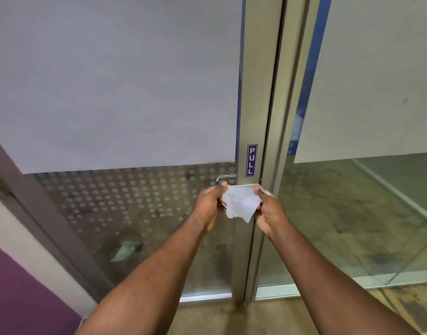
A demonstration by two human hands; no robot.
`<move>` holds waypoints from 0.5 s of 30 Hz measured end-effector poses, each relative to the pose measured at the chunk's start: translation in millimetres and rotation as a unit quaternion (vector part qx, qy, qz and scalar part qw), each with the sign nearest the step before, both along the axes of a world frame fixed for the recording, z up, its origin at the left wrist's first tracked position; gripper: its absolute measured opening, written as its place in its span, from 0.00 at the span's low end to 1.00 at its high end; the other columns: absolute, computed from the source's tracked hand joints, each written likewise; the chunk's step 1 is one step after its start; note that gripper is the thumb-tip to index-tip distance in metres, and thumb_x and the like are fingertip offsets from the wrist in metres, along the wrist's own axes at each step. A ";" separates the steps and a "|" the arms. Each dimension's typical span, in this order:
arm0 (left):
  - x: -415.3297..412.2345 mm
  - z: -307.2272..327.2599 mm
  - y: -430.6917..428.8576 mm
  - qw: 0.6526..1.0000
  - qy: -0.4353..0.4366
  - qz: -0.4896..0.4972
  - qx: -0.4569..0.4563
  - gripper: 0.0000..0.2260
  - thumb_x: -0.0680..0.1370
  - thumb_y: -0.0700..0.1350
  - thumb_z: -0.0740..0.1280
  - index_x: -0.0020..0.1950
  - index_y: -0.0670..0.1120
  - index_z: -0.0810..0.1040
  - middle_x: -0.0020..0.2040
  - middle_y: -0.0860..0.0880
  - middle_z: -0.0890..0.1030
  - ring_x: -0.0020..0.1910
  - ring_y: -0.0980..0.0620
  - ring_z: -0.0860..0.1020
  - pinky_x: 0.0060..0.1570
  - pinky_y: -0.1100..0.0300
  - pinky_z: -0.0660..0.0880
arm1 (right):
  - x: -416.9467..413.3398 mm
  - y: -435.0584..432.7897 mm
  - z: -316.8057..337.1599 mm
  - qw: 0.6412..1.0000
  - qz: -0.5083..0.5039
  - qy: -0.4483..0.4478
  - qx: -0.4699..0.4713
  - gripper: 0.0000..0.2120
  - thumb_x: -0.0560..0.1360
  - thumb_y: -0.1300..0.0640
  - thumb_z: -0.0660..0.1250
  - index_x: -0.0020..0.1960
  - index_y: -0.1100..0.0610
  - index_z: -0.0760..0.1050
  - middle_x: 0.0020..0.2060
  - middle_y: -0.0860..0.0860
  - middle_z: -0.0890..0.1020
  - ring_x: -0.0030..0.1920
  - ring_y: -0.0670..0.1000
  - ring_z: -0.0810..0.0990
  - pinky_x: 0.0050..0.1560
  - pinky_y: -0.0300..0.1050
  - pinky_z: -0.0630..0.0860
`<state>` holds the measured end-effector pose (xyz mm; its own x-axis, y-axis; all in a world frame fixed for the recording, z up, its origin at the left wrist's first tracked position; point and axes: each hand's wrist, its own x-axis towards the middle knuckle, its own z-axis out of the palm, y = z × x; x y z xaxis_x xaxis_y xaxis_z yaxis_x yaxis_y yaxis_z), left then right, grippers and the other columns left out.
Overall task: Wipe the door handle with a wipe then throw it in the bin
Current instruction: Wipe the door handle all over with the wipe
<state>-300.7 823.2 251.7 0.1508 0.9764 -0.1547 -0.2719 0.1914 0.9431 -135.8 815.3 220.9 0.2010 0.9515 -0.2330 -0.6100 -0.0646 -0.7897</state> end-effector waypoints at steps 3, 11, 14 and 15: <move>-13.9 6.7 25.4 0.999 -0.039 0.000 -0.006 0.11 0.81 0.45 0.69 0.55 0.37 0.77 0.44 0.38 0.78 0.42 0.44 0.76 0.47 0.49 0.74 | -6.8 17.6 -1.7 0.998 0.060 0.017 0.003 0.29 0.69 0.49 0.79 0.62 0.65 0.76 0.33 0.53 0.78 0.20 0.42 0.66 0.17 0.36 0.64; -36.6 -1.8 79.0 0.966 0.220 -0.036 0.133 0.13 0.76 0.46 0.76 0.37 0.46 0.74 0.34 0.48 0.75 0.32 0.54 0.71 0.33 0.61 0.68 | -9.5 27.9 -11.9 0.972 0.221 -0.075 -0.006 0.28 0.57 0.53 0.84 0.54 0.61 0.83 0.42 0.55 0.86 0.34 0.49 0.81 0.36 0.42 0.76; -36.6 -8.2 85.4 0.928 0.319 -0.040 0.188 0.16 0.75 0.53 0.75 0.36 0.50 0.72 0.31 0.54 0.73 0.29 0.56 0.68 0.32 0.59 0.66 | -8.4 29.1 -13.4 0.983 0.163 0.064 0.058 0.32 0.70 0.57 0.70 0.71 0.70 0.71 0.65 0.65 0.79 0.62 0.62 0.80 0.66 0.58 0.73; -37.6 -8.3 86.3 0.912 0.354 -0.020 0.204 0.16 0.75 0.58 0.74 0.37 0.50 0.73 0.31 0.55 0.74 0.29 0.56 0.69 0.32 0.59 0.67 | -5.9 30.9 -15.0 0.989 0.109 0.089 0.053 0.31 0.70 0.58 0.67 0.71 0.70 0.71 0.64 0.65 0.80 0.61 0.63 0.80 0.63 0.58 0.74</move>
<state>-338.2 909.5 243.5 0.1912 0.9703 0.1482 0.4328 -0.2189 0.8745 -141.7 846.2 205.9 -0.0473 0.9887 -0.1426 -0.7208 -0.1326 -0.6804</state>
